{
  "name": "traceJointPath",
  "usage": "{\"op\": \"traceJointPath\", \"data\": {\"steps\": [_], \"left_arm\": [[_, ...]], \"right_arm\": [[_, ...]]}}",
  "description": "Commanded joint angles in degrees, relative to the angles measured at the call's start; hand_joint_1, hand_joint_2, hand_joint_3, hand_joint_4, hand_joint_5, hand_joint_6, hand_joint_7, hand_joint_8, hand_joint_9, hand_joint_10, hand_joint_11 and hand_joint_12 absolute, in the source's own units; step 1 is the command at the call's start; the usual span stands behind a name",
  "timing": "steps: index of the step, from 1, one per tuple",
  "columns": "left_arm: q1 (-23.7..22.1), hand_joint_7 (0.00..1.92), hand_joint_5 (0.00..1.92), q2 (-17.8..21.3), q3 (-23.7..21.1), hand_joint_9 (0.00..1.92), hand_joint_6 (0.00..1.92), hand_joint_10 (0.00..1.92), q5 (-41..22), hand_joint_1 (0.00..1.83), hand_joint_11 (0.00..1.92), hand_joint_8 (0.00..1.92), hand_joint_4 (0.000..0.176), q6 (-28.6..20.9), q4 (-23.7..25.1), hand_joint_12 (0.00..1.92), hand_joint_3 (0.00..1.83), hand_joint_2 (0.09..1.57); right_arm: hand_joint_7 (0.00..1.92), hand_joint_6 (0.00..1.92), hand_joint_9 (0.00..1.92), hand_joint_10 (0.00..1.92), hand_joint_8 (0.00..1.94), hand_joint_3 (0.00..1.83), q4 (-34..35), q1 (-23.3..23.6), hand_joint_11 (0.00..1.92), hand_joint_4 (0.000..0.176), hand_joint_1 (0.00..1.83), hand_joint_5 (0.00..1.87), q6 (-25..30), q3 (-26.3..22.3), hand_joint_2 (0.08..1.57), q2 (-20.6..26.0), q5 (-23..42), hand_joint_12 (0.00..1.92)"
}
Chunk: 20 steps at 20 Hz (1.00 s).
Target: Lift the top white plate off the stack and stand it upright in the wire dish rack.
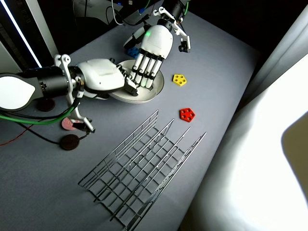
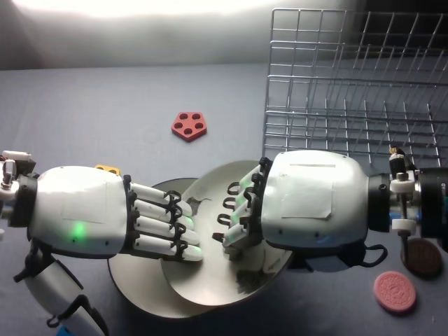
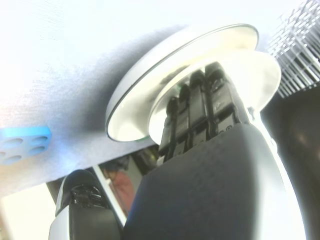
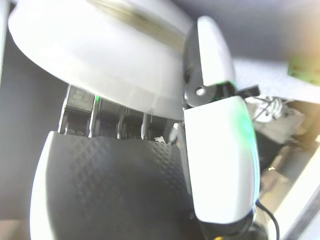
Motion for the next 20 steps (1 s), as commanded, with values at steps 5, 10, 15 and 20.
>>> {"op": "traceJointPath", "data": {"steps": [5,10,15,20], "left_arm": [[-1.33,0.16,0.14,-0.32,-0.11,0.15,0.01,0.01,-2.15,0.11,0.06,0.01,0.0,-0.34,-2.94,0.24,0.0,0.95],[-3.97,0.17,0.15,0.69,0.71,0.16,0.01,0.01,-3.65,0.11,0.05,0.01,0.0,-1.51,-3.66,0.24,0.0,0.94],[-6.69,0.15,0.13,2.02,3.38,0.15,0.0,0.0,-6.67,0.06,0.05,0.0,0.0,-2.93,-7.95,0.24,0.0,0.95],[-7.26,0.16,0.13,2.61,7.4,0.16,0.01,0.01,-9.29,0.06,0.06,0.01,0.0,-4.05,-9.33,0.25,0.0,0.95]], "right_arm": [[0.92,1.17,0.94,0.95,0.79,0.0,1.05,-0.52,0.81,0.0,1.48,0.82,0.48,-0.55,1.13,0.63,-0.05,1.54],[0.91,1.18,0.93,0.94,0.83,0.0,-5.21,3.44,0.82,0.0,1.48,0.82,10.59,-1.85,1.13,1.62,1.59,1.52],[1.15,0.94,1.15,0.61,0.46,0.0,-11.25,7.44,0.99,0.0,1.5,1.02,18.76,-1.17,1.04,2.29,4.87,1.3],[1.18,0.9,1.13,0.63,0.4,0.0,-16.02,9.87,1.0,0.0,1.5,1.04,26.18,0.78,1.03,2.45,9.0,1.3]]}}
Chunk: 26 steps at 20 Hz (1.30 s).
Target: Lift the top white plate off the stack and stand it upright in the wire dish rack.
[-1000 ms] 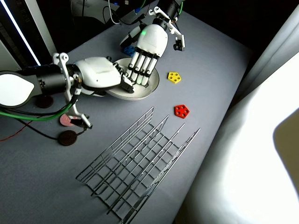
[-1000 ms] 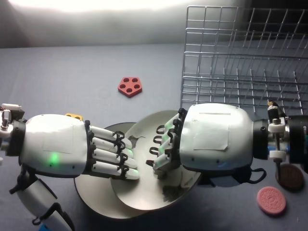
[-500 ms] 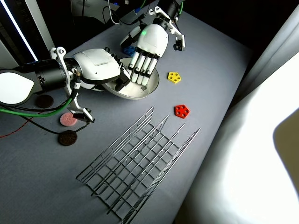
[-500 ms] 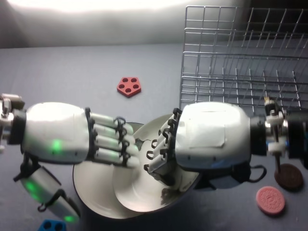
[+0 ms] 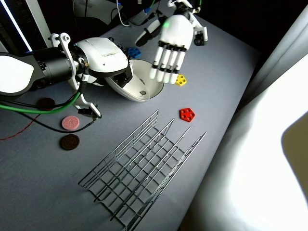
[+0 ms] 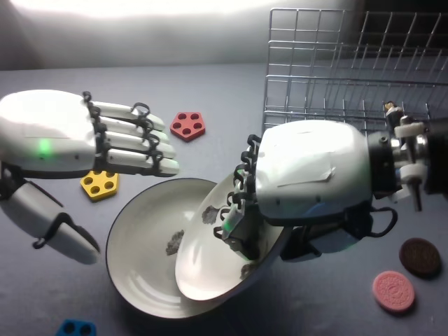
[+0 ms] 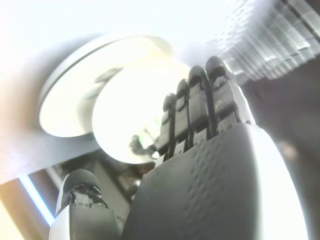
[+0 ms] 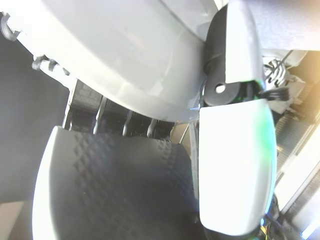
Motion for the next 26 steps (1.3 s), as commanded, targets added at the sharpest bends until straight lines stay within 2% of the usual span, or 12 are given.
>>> {"op": "traceJointPath", "data": {"steps": [1,2,3,4,6,7,14,19,21,26], "left_arm": [[-1.09,0.16,0.14,0.54,0.28,0.16,0.01,0.01,-5.01,0.07,0.05,0.01,0.0,-0.24,-3.71,0.25,0.0,0.95],[-1.1,0.16,0.14,0.72,0.76,0.16,0.01,0.0,-5.58,0.07,0.05,0.0,0.0,-0.24,-3.55,0.25,0.0,0.95],[-1.1,0.17,0.16,0.89,1.28,0.18,0.01,0.01,-6.18,0.07,0.07,0.01,0.0,-0.23,-3.38,0.26,0.0,0.95],[-1.1,0.17,0.15,1.0,2.03,0.17,0.01,0.01,-6.65,0.07,0.07,0.01,0.0,-0.22,-3.37,0.26,0.0,0.95],[-1.09,0.17,0.15,1.22,3.06,0.17,0.0,0.0,-7.42,0.08,0.06,0.0,0.0,-0.22,-3.39,0.26,0.0,0.95],[-1.09,0.16,0.15,1.31,3.61,0.17,0.0,0.0,-7.88,0.08,0.06,0.0,0.0,-0.22,-3.39,0.26,0.0,0.95],[-1.02,0.16,0.13,1.94,8.11,0.16,0.0,0.0,-11.75,0.07,0.04,0.0,0.0,-0.22,-2.46,0.25,0.0,0.96],[-0.93,0.18,0.17,1.93,11.23,0.18,0.01,0.01,-13.89,0.09,0.06,0.01,0.0,-0.05,-0.85,0.26,0.0,0.95],[-0.85,0.18,0.16,1.93,11.92,0.18,0.0,0.0,-14.04,0.07,0.06,0.0,0.0,1.53,-0.53,0.26,0.0,0.96],[-0.86,0.17,0.14,2.58,12.11,0.18,0.01,0.01,-13.13,0.05,0.07,0.0,0.0,10.24,-0.02,0.27,0.0,0.96]], "right_arm": [[1.15,0.92,1.12,0.66,0.44,0.0,2.06,1.05,0.99,0.0,1.5,1.03,1.05,0.14,1.04,0.6,5.23,1.32],[1.14,0.92,1.11,0.67,0.45,0.0,1.31,1.51,0.98,0.0,1.5,1.03,2.21,0.45,1.04,0.6,5.83,1.33],[0.96,1.12,0.95,0.91,0.73,0.0,0.59,1.97,0.83,0.0,1.49,0.88,3.42,0.75,1.12,0.6,6.5,1.49],[0.88,1.21,0.88,1.01,0.85,0.0,-0.1,2.54,0.78,0.0,1.48,0.82,4.34,0.97,1.14,0.6,7.12,1.56],[1.09,0.99,1.09,0.72,0.56,0.0,-1.17,3.58,0.96,0.0,1.5,0.99,5.59,1.26,1.05,0.6,7.94,1.35],[1.12,0.97,1.09,0.71,0.52,0.0,-1.36,4.15,0.97,0.0,1.5,1.0,5.87,1.35,1.05,0.6,8.1,1.34],[1.12,1.0,1.1,0.69,0.51,0.0,-1.65,8.18,1.0,0.0,1.5,0.98,7.71,2.58,1.05,0.6,8.29,1.3],[1.1,1.03,1.06,0.75,0.56,0.0,3.03,10.88,0.98,0.0,1.5,0.96,7.77,4.49,1.06,0.6,6.09,1.33],[1.12,0.99,1.1,0.68,0.52,0.0,5.38,11.93,0.99,0.0,1.5,0.99,7.75,4.67,1.05,0.74,4.73,1.31],[1.07,1.03,1.07,0.74,0.58,0.0,10.13,14.04,0.97,0.0,1.49,0.97,8.54,4.66,1.06,1.45,3.11,1.33]]}}
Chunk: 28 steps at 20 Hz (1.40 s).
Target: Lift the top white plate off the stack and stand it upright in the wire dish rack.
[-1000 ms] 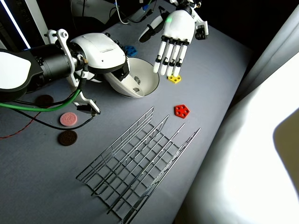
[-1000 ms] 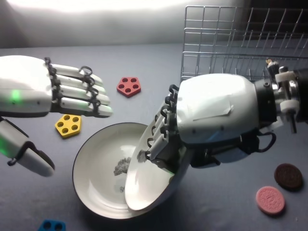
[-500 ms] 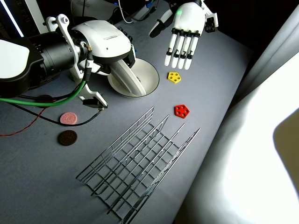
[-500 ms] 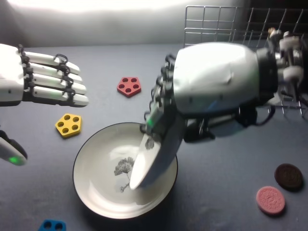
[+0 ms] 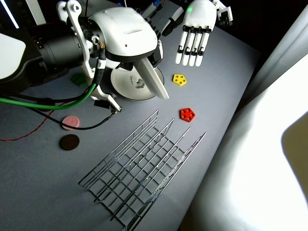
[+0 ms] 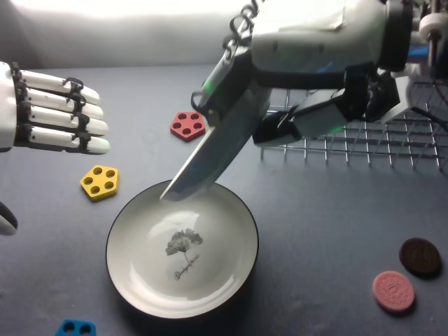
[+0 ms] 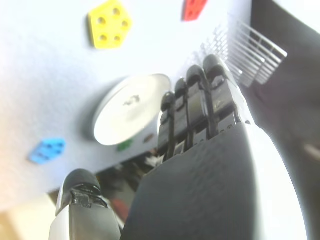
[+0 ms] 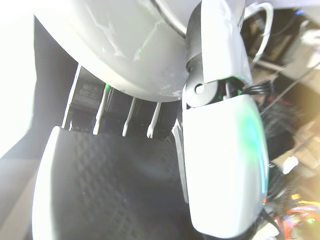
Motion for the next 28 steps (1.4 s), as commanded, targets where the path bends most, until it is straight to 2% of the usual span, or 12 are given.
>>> {"op": "traceJointPath", "data": {"steps": [1,5,8,11,12,15,18,20,22,23,25,28], "left_arm": [[-1.17,0.16,0.14,0.76,0.11,0.17,0.0,0.0,-2.12,0.05,0.07,0.0,0.0,1.84,-4.24,0.27,0.0,0.96],[-1.17,0.17,0.16,1.1,0.11,0.18,0.01,0.01,-0.68,0.08,0.08,0.01,0.0,6.25,-4.24,0.27,0.0,0.95],[-1.19,0.16,0.14,1.55,0.11,0.17,0.0,0.0,1.07,0.06,0.08,0.0,0.0,6.38,-3.81,0.26,0.0,0.96],[-1.2,0.12,0.1,1.61,0.09,0.14,0.0,0.0,2.18,0.08,0.06,0.0,0.0,8.03,-2.71,0.25,0.0,0.96],[-1.2,0.13,0.1,1.61,0.09,0.15,0.0,0.0,2.41,0.05,0.06,0.01,0.0,8.63,-2.32,0.25,0.0,0.97],[-1.19,0.14,0.1,1.69,0.08,0.15,0.01,0.01,2.02,0.05,0.07,0.01,0.0,9.84,-2.11,0.25,0.0,0.96],[-1.2,0.14,0.12,1.8,0.1,0.15,0.01,0.0,1.53,0.06,0.05,0.0,0.0,10.45,-1.89,0.24,0.0,0.96],[-1.22,0.14,0.13,1.8,0.05,0.15,0.01,0.0,0.89,0.05,0.05,0.0,0.0,11.42,-1.89,0.24,0.0,0.96],[-1.19,0.16,0.15,1.79,0.05,0.17,0.01,0.01,0.4,0.05,0.08,0.01,0.0,13.17,-1.53,0.25,0.0,0.95],[-1.17,0.15,0.14,1.8,0.07,0.16,0.0,0.0,0.19,0.06,0.08,0.0,0.0,13.62,-1.43,0.25,0.0,0.95],[-1.15,0.15,0.13,1.84,0.07,0.15,0.0,0.0,0.02,0.07,0.08,0.0,0.0,13.7,-1.31,0.25,0.0,0.95],[-1.09,0.13,0.11,1.94,0.1,0.15,0.0,0.0,-0.37,0.04,0.09,0.0,0.0,13.69,-1.27,0.25,0.0,0.96]], "right_arm": [[1.05,1.05,1.07,0.74,0.6,0.0,5.34,1.43,0.96,0.0,1.49,0.96,0.11,0.02,1.06,0.84,3.81,1.34],[0.83,1.29,0.86,1.04,0.91,0.0,10.0,1.6,0.78,0.0,1.48,0.75,0.04,0.98,1.16,0.94,2.31,1.58],[0.85,1.28,0.84,1.08,0.89,0.0,15.55,1.6,0.76,0.0,1.48,0.76,-0.27,1.9,1.16,0.94,0.37,1.61],[1.13,1.03,1.11,0.68,0.5,0.0,18.11,1.63,0.98,0.0,1.5,0.96,-0.26,2.15,1.05,0.94,-0.5,1.32],[0.95,1.21,0.95,0.9,0.77,0.0,18.45,1.63,0.84,0.0,1.48,0.81,-0.26,2.13,1.12,0.93,-0.5,1.49],[0.86,1.33,0.84,1.04,0.92,0.0,20.78,1.63,0.77,0.0,1.48,0.73,-0.26,2.34,1.16,0.93,-1.1,1.59],[1.12,1.09,1.09,0.68,0.56,0.0,22.69,1.71,0.97,0.0,1.5,0.92,-0.27,2.54,1.06,0.93,-1.11,1.35],[0.88,1.3,0.89,0.97,0.89,0.0,23.77,1.75,0.78,0.0,1.48,0.75,0.05,2.78,1.15,0.93,-0.34,1.57],[0.85,1.29,0.85,1.05,0.9,0.0,24.9,1.9,0.75,0.0,1.48,0.76,1.44,3.28,1.16,0.93,0.01,1.61],[1.13,1.0,1.08,0.75,0.46,0.0,25.91,2.01,0.96,0.0,1.49,0.98,1.63,3.46,1.06,0.93,0.07,1.36],[1.18,0.96,1.12,0.69,0.37,0.0,27.24,2.21,0.99,0.0,1.5,1.0,1.62,3.7,1.04,0.92,0.03,1.32],[1.01,1.12,0.98,0.87,0.66,0.0,28.11,2.86,0.83,0.0,1.49,0.86,1.61,4.22,1.11,0.92,-0.5,1.5]]}}
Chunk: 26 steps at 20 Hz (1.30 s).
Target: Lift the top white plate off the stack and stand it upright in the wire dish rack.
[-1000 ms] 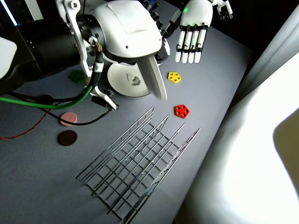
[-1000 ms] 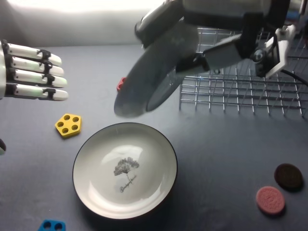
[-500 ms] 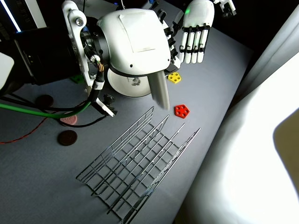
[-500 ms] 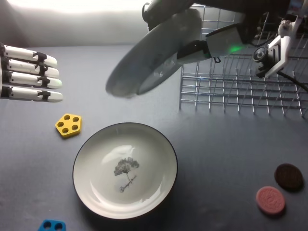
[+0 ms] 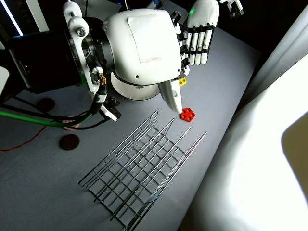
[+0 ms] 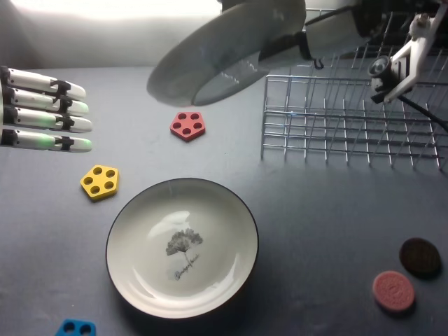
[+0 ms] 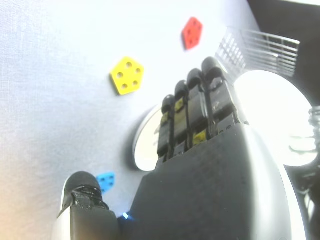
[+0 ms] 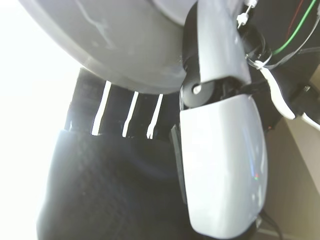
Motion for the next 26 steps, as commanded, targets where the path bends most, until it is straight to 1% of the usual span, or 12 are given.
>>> {"op": "traceJointPath", "data": {"steps": [1,10,11,12,13,16,17,19,22,23,24,26], "left_arm": [[-1.09,0.12,0.09,0.87,0.03,0.14,0.0,0.0,-2.83,0.02,0.06,0.0,0.0,0.34,-4.04,0.24,0.01,0.97],[-1.06,0.07,0.05,0.86,0.26,0.06,0.0,0.0,-3.59,0.0,0.01,0.0,0.0,0.28,-4.27,0.2,0.0,0.97],[-1.04,0.07,0.05,0.86,0.26,0.06,0.01,0.0,-3.5,0.0,0.0,0.0,0.0,0.24,-4.29,0.2,0.0,0.97],[-1.04,0.06,0.05,0.88,0.26,0.04,0.0,0.0,-3.37,0.0,0.0,0.0,0.0,0.2,-4.5,0.16,0.0,0.97],[-1.04,0.04,0.04,0.88,0.25,0.03,0.0,0.0,-3.48,0.0,0.0,0.0,0.0,0.18,-4.59,0.15,0.0,0.97],[-1.04,0.02,0.01,0.88,0.26,0.02,0.0,0.0,-3.61,0.03,0.0,0.0,0.0,0.18,-4.51,0.15,0.0,0.98],[-1.04,0.05,0.03,0.88,0.25,0.06,0.01,0.02,-3.67,0.01,0.06,0.01,0.0,0.17,-4.51,0.17,0.0,0.97],[-1.0,0.06,0.05,0.87,0.21,0.07,0.01,0.02,-3.71,0.0,0.07,0.01,0.0,0.13,-4.51,0.18,0.0,0.97],[-0.95,0.11,0.09,0.88,0.25,0.12,0.0,0.01,-3.78,0.03,0.09,0.01,0.0,0.06,-4.53,0.2,0.0,0.97],[-0.95,0.11,0.09,0.89,0.23,0.11,0.0,0.0,-3.83,0.02,0.06,0.0,0.0,0.06,-4.54,0.2,0.0,0.96],[-0.95,0.11,0.09,0.93,0.24,0.11,0.0,0.0,-3.83,0.02,0.06,0.0,0.0,0.04,-4.59,0.2,0.0,0.96],[-0.94,0.09,0.06,0.96,0.27,0.08,0.0,0.0,-3.96,0.01,0.03,0.0,0.0,0.02,-4.52,0.19,0.0,0.95]], "right_arm": [[0.87,1.27,0.86,1.03,0.86,0.0,3.55,1.42,0.78,0.0,1.48,0.77,0.6,0.29,1.15,0.73,6.61,1.57],[0.86,1.24,0.9,1.01,0.9,0.0,10.0,3.6,0.8,0.0,1.48,0.76,0.59,2.46,1.15,-0.06,0.38,1.56],[0.86,1.24,0.89,1.02,0.88,0.0,10.03,3.73,0.79,0.0,1.48,0.78,0.42,2.48,1.15,-0.07,0.29,1.58],[1.02,1.09,1.04,0.81,0.66,0.0,10.03,3.76,0.93,0.0,1.49,0.91,0.22,2.49,1.08,-0.09,0.35,1.41],[0.87,1.22,0.92,0.99,0.84,0.0,9.88,3.76,0.82,0.0,1.48,0.79,0.14,2.59,1.14,-0.09,1.16,1.55],[0.84,1.27,0.88,1.02,0.92,0.0,5.32,3.75,0.77,0.0,1.48,0.77,0.74,2.8,1.15,-0.09,5.1,1.59],[1.03,1.08,1.05,0.79,0.67,0.0,3.16,3.75,0.91,0.0,1.49,0.91,1.98,2.82,1.08,-0.09,6.34,1.43],[1.1,0.99,1.13,0.66,0.54,0.0,-0.62,3.75,0.97,0.0,1.5,0.97,4.95,3.04,1.05,-0.09,8.19,1.35],[1.05,0.98,1.12,0.65,0.7,0.0,-4.3,3.75,1.03,0.0,1.5,0.96,7.76,4.08,1.05,-0.07,10.27,1.26],[0.88,1.14,0.97,0.88,0.92,0.0,-4.88,3.75,0.9,0.0,1.49,0.83,8.01,4.47,1.12,-0.08,10.82,1.43],[0.88,1.14,0.97,0.88,0.92,0.0,-5.08,3.75,0.9,0.0,1.49,0.83,8.02,4.81,1.12,-0.09,10.94,1.43],[1.02,0.99,1.14,0.65,0.72,0.0,-3.83,3.75,1.03,0.0,1.5,0.95,7.9,5.98,1.05,-0.09,10.52,1.27]]}}
